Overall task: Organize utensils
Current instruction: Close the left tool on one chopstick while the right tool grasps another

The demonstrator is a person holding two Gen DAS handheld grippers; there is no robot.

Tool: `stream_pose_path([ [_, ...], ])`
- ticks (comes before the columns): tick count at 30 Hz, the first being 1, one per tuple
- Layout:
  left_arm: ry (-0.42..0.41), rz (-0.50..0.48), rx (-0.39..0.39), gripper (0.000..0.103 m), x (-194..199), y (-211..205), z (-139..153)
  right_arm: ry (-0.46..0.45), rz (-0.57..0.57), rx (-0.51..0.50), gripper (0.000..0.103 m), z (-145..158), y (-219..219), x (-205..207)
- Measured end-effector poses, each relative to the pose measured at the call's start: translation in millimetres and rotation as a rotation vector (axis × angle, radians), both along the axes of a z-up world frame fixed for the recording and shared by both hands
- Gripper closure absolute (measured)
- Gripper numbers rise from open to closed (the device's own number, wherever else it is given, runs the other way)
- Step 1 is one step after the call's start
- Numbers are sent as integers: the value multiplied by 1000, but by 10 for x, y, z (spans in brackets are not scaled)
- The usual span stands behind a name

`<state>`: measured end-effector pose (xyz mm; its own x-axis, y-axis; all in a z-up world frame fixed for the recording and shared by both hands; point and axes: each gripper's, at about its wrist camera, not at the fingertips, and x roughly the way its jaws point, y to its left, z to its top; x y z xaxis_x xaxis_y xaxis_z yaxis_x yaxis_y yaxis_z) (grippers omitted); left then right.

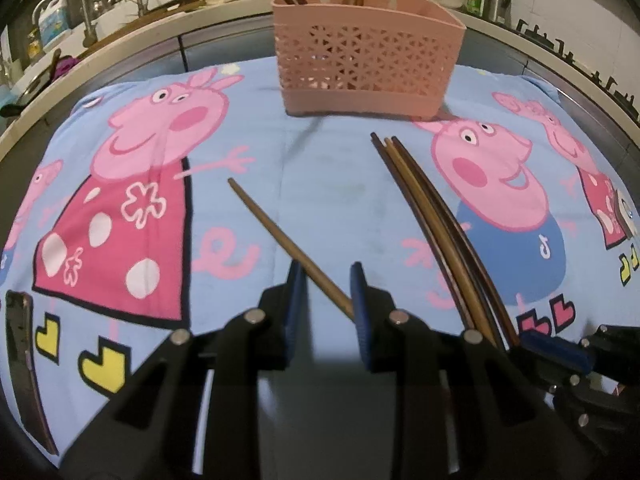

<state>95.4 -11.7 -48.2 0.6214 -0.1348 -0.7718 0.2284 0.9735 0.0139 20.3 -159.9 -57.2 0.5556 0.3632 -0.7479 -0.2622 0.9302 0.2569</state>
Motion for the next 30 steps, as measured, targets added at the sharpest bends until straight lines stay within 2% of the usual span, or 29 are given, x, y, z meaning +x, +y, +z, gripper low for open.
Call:
stream_pose_path([
  [7, -16, -38, -3, 81, 15, -47, -8, 10, 39, 37, 103, -13, 52, -4],
  [9, -20, -66, -8, 90, 6, -65, -12, 8, 53, 36, 103, -10, 85, -8],
  [13, -31, -132, 4, 94, -19, -84, -20, 6, 38, 30, 103, -2, 61, 7],
  [19, -45, -189, 19, 95, -54, 53, -21, 2, -65, -1, 103, 6, -147, -2],
  [25, -25, -187, -15, 94, -24, 223, -15, 36, -38, -9, 103, -1, -186, -27],
  [30, -20, -189, 1, 92, 27, 176, -1, 40, -30, -16, 103, 22, -175, 67],
])
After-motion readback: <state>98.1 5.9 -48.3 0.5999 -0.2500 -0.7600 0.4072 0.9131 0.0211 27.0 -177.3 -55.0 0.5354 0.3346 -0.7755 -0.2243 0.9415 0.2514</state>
